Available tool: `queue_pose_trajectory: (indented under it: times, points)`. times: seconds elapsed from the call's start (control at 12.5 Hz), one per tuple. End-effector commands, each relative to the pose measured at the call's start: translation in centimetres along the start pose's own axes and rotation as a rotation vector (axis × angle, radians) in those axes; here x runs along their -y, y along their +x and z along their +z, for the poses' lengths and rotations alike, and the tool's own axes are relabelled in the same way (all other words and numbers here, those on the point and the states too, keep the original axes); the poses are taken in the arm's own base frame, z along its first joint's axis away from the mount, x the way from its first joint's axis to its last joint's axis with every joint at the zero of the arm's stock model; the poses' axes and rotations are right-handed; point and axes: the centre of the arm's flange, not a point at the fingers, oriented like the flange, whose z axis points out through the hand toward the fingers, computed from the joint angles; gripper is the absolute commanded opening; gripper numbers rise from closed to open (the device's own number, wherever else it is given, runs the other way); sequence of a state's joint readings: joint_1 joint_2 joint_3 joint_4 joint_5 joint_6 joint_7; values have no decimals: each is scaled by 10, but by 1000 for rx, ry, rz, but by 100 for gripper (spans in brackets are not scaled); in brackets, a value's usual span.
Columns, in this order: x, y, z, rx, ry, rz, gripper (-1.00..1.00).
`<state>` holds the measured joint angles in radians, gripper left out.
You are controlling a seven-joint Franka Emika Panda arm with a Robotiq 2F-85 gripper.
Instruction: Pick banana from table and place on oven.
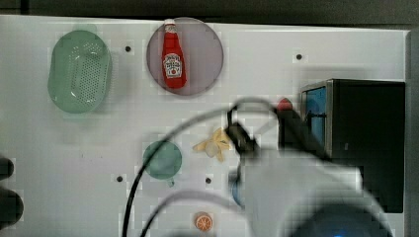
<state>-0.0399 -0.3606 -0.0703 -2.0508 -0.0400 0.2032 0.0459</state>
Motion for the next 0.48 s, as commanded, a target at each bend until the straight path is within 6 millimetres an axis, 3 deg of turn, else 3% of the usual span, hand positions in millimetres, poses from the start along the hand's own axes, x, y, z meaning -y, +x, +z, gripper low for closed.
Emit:
queue_pose_trajectory:
  times: [0.08,0.32,0.48]
  points:
    - [35,-5,120,130,-153,-19,100]
    - [54,6,188,126,-154,-28,100]
    - [55,4,231,108,-133,-31,100]
